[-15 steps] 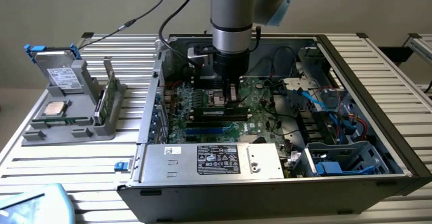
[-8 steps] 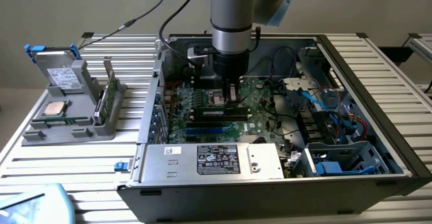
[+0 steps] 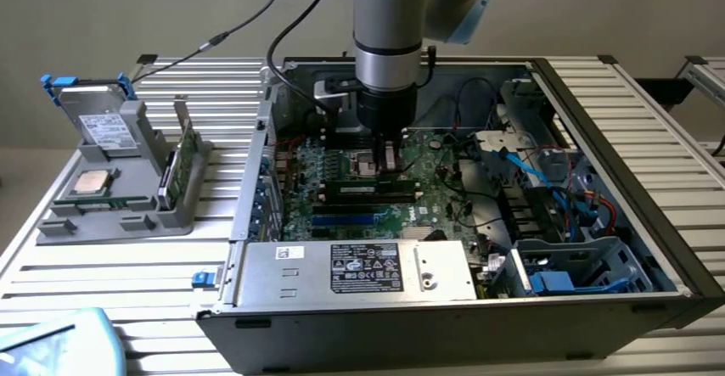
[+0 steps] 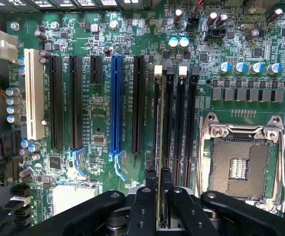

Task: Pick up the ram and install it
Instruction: 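Insert the ram into the slot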

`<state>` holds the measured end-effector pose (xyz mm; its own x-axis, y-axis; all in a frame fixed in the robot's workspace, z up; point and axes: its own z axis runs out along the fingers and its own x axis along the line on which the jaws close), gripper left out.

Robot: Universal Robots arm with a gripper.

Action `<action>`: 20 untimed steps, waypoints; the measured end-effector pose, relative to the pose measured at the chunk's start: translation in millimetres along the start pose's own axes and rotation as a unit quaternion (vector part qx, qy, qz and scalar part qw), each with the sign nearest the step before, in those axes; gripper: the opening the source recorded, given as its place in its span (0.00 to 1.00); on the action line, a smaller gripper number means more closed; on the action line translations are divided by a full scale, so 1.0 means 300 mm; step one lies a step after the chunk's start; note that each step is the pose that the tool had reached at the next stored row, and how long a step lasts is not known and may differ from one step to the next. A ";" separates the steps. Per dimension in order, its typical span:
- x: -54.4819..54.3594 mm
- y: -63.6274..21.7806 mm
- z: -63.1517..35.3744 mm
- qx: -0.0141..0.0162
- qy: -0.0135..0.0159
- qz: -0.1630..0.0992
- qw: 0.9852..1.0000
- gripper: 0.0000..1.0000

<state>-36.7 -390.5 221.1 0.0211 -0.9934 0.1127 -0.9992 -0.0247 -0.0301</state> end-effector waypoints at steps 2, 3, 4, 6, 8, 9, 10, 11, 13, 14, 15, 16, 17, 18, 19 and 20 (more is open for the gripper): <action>-0.001 0.000 0.000 0.000 0.000 0.000 1.000 0.15; -0.002 0.000 0.001 0.000 0.000 0.000 1.000 0.15; -0.002 0.000 0.000 0.000 0.000 0.000 1.000 0.15; -0.002 0.000 0.000 0.000 0.001 0.000 1.000 0.15; -0.002 0.000 -0.001 0.000 0.001 0.000 1.000 0.15; -0.002 0.000 -0.002 0.000 0.001 0.000 1.000 0.15; -0.002 0.000 -0.005 0.000 0.002 0.000 1.000 0.15; -0.001 0.000 -0.009 0.000 0.002 0.000 1.000 0.15; -0.001 -0.001 -0.014 0.000 0.003 0.000 1.000 0.15; -0.001 -0.001 -0.014 0.000 0.003 0.000 1.000 0.15; -0.001 -0.001 -0.014 0.000 0.004 0.000 1.000 0.15; -0.001 -0.001 -0.014 0.000 0.005 -0.001 1.000 0.15; -0.001 -0.001 -0.014 0.000 0.005 -0.001 1.000 0.15; -0.001 -0.001 -0.014 0.000 0.006 -0.002 1.000 0.15; -0.001 -0.002 -0.014 0.000 0.006 -0.003 1.000 0.15; -0.001 -0.002 -0.014 0.000 0.006 -0.003 1.000 0.15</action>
<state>-36.3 -389.8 225.2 0.0277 -0.9917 0.1253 -0.9991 -0.0316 -0.0294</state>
